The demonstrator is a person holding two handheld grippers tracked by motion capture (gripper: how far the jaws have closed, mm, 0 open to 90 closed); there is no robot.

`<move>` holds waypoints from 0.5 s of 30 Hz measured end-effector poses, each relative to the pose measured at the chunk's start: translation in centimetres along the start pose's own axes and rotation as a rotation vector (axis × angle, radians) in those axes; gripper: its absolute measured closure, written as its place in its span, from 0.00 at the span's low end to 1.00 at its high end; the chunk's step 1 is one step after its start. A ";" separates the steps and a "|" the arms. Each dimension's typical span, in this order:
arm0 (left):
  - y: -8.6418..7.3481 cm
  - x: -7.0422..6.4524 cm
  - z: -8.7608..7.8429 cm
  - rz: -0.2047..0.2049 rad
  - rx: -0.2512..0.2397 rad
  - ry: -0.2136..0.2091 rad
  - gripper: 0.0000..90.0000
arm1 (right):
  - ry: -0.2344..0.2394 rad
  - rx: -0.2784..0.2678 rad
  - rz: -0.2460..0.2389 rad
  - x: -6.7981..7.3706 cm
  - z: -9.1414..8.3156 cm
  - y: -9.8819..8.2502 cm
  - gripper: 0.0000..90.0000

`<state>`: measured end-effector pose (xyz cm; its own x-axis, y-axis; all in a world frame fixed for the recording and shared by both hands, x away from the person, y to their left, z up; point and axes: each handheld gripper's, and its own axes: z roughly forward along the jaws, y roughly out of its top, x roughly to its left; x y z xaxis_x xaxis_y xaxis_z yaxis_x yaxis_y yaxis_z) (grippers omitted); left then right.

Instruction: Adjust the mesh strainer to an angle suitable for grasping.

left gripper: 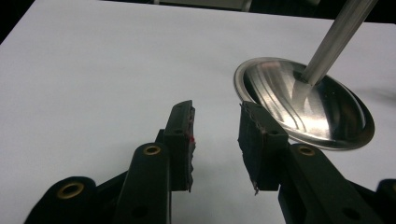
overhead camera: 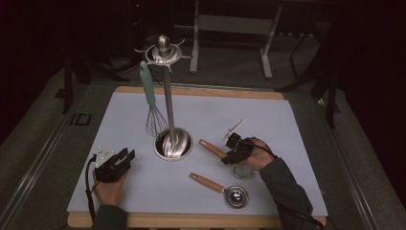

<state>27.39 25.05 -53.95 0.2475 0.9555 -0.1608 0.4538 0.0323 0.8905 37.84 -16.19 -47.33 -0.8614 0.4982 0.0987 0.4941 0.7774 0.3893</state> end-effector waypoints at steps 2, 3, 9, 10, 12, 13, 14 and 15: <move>0.0 0.0 0.0 -0.001 0.001 0.001 0.73 | 0.004 -0.016 0.009 0.1 -0.1 0.0 0.79; 0.0 0.0 0.0 -0.002 0.001 0.000 0.73 | 0.006 -0.025 0.014 0.1 -0.2 0.0 0.79; 0.0 0.0 0.0 0.001 0.004 0.000 0.73 | 0.016 -0.107 0.039 0.3 -1.0 0.2 0.79; 0.0 0.0 0.0 0.001 0.004 0.000 0.73 | 0.020 -0.116 0.036 0.4 -1.2 0.3 0.79; 0.0 0.0 0.0 0.002 0.005 0.000 0.73 | 0.021 -0.121 0.030 0.6 -1.4 0.4 0.79; 0.0 0.0 0.0 0.002 0.005 0.000 0.73 | 0.017 -0.122 0.028 0.6 -1.4 0.4 0.79; 0.0 0.0 0.0 0.001 0.005 0.000 0.73 | 0.015 -0.123 0.028 0.6 -1.4 0.4 0.79; 0.0 0.0 0.0 0.001 0.005 0.000 0.73 | 0.016 -0.124 0.028 0.6 -1.5 0.4 0.79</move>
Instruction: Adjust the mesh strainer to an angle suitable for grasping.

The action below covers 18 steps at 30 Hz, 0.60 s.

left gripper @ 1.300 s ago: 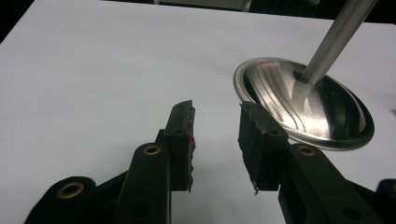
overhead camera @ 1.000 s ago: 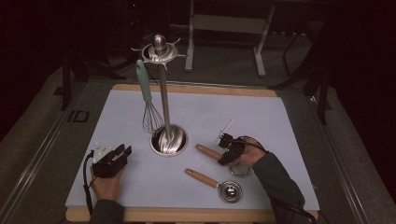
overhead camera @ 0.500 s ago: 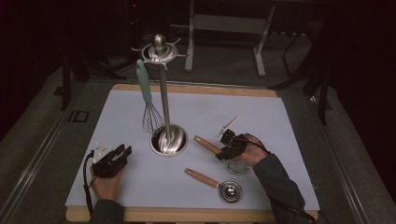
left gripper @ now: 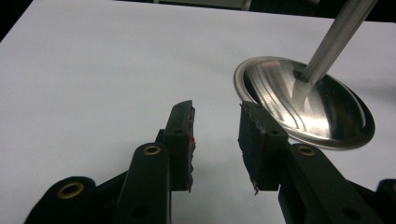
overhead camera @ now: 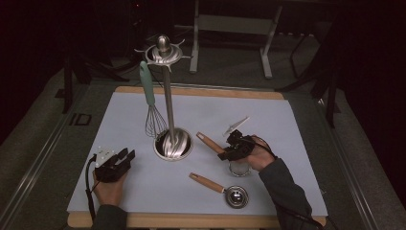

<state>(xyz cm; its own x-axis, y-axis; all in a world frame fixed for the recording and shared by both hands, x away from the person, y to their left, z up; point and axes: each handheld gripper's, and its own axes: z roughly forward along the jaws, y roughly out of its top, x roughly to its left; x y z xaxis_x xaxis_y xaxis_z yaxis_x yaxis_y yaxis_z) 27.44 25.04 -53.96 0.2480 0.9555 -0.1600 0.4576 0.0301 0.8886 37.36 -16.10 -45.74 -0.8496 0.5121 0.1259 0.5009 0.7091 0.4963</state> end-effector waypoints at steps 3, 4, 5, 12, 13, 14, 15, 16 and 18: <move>0.0 0.0 0.0 0.000 0.000 0.000 0.73 | -0.001 -0.005 0.001 0.0 0.1 0.0 0.79; 0.0 0.0 0.0 0.001 0.000 -0.001 0.73 | 0.000 -0.005 0.001 0.0 0.1 -0.1 0.79; 0.0 0.0 0.0 0.001 0.001 0.000 0.73 | 0.000 -0.003 0.004 0.0 0.1 -0.1 0.79; 0.0 0.0 0.0 0.002 0.001 0.002 0.73 | -0.012 -0.003 0.014 -0.2 0.3 -0.3 0.79; 0.0 0.0 0.0 0.001 0.001 0.003 0.73 | -0.013 -0.006 0.014 -0.2 0.3 -0.3 0.79; 0.0 0.0 0.0 0.000 0.000 0.002 0.73 | -0.011 -0.008 0.015 -0.2 0.2 -0.3 0.79; 0.0 0.0 0.0 -0.002 0.000 0.002 0.73 | -0.012 -0.010 0.012 -0.1 0.2 -0.3 0.79; 0.0 0.0 0.0 -0.003 -0.001 0.001 0.73 | -0.014 -0.014 0.007 -0.1 0.2 -0.2 0.79; 0.0 0.0 0.0 -0.003 -0.001 0.001 0.73 | -0.013 -0.017 0.007 -0.1 0.1 -0.1 0.79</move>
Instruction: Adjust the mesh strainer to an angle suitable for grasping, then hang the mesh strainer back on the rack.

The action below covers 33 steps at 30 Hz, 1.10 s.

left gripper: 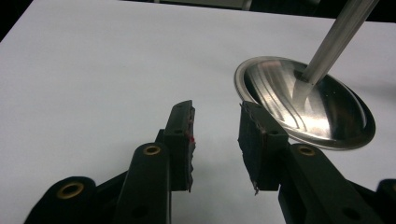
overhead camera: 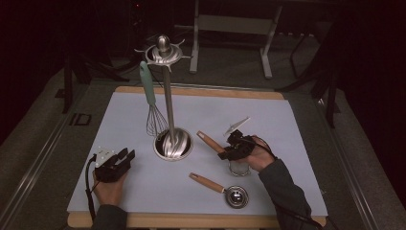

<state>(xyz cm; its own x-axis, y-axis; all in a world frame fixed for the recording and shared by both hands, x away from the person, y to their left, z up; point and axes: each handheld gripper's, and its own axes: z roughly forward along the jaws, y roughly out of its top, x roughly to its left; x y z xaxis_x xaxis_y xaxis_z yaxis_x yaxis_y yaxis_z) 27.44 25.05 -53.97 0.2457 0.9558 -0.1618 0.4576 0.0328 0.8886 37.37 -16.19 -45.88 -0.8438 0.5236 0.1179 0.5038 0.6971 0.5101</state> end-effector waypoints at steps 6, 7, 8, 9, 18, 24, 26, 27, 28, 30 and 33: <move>0.0 0.0 0.0 0.000 0.001 -0.002 0.73 | -0.003 -0.007 -0.001 0.2 -0.1 0.1 0.79; 0.0 0.0 0.0 -0.002 0.001 -0.002 0.73 | -0.004 -0.011 -0.006 0.2 -0.1 0.1 0.79; 0.0 0.0 0.0 -0.001 0.001 -0.002 0.73 | -0.005 -0.013 -0.004 0.3 -0.2 0.1 0.79; 0.0 0.0 0.0 -0.001 0.001 -0.002 0.73 | -0.005 -0.018 -0.009 0.3 -0.3 0.1 0.79; 0.0 0.0 0.0 0.000 0.000 -0.001 0.73 | -0.014 -0.042 -0.029 0.7 -1.2 0.4 0.79; 0.0 0.0 0.0 -0.001 0.001 -0.001 0.73 | -0.014 -0.059 -0.025 0.7 -1.4 0.3 0.79; 0.0 0.0 0.0 -0.001 0.000 -0.001 0.73 | -0.014 -0.062 -0.026 0.7 -1.4 0.4 0.79; 0.0 0.0 0.0 -0.001 0.000 -0.002 0.73 | -0.014 -0.065 -0.029 0.8 -1.4 0.4 0.79; 0.0 0.0 0.0 -0.002 0.000 -0.002 0.73 | -0.013 -0.069 -0.030 0.8 -1.4 0.4 0.79; 0.0 0.0 0.0 0.000 0.000 -0.001 0.73 | -0.012 -0.073 -0.027 1.0 -1.4 0.5 0.79; 0.0 0.0 0.0 0.005 0.003 -0.001 0.73 | -0.010 -0.082 -0.035 1.1 -1.5 0.5 0.79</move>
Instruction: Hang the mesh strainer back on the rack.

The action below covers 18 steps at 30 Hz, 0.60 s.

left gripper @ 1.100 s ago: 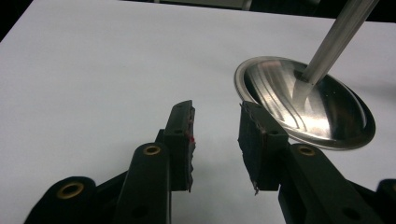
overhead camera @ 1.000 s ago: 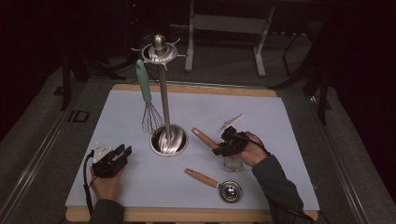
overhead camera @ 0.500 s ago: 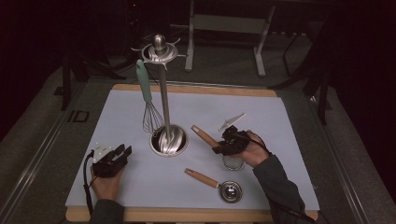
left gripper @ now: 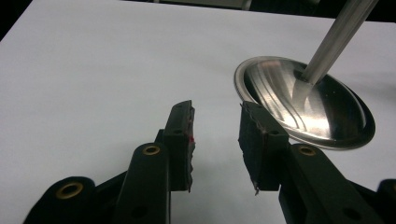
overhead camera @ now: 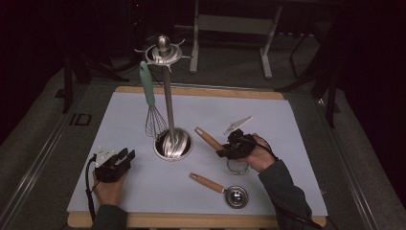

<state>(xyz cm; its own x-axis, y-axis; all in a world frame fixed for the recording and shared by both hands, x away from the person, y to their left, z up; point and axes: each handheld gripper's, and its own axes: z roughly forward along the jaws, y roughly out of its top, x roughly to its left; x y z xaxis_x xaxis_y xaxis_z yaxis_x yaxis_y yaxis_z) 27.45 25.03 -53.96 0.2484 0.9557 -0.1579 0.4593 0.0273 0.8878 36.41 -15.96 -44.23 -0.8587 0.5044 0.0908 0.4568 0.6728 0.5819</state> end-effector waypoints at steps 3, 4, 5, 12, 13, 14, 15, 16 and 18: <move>0.0 0.0 0.0 -0.002 -0.001 0.000 0.73 | 0.000 -0.016 0.007 -0.1 -0.2 0.0 0.79; 0.0 0.0 0.0 -0.003 -0.002 0.000 0.73 | 0.001 -0.021 0.009 -0.1 -0.3 -0.1 0.79; 0.0 0.0 0.0 -0.002 -0.001 -0.001 0.73 | 0.000 -0.027 0.011 -0.1 -0.3 -0.1 0.79; 0.0 0.0 0.0 -0.003 -0.003 0.000 0.73 | -0.017 -0.053 0.007 0.1 -0.6 0.0 0.79; 0.0 0.0 0.0 -0.003 -0.002 0.000 0.73 | -0.020 -0.056 0.007 0.1 -0.7 0.0 0.79; 0.0 0.0 0.0 -0.003 -0.003 0.000 0.73 | -0.020 -0.059 0.006 0.1 -0.7 0.0 0.79; 0.0 0.0 0.0 -0.003 -0.003 0.000 0.72 | -0.020 -0.059 0.006 0.1 -0.7 0.0 0.79; 0.0 0.0 0.0 -0.003 -0.002 0.000 0.72 | -0.020 -0.062 0.003 0.2 -0.7 0.1 0.79; 0.0 0.0 0.0 -0.003 -0.002 0.000 0.72 | -0.019 -0.071 0.007 0.3 -0.9 0.1 0.79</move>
<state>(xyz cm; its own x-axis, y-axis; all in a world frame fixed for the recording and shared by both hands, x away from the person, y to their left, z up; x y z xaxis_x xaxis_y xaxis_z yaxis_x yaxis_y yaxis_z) 27.44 25.04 -53.96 0.2471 0.9556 -0.1603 0.4580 0.0306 0.8884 35.96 -16.18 -43.41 -0.8506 0.5197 0.0797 0.4445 0.6299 0.6370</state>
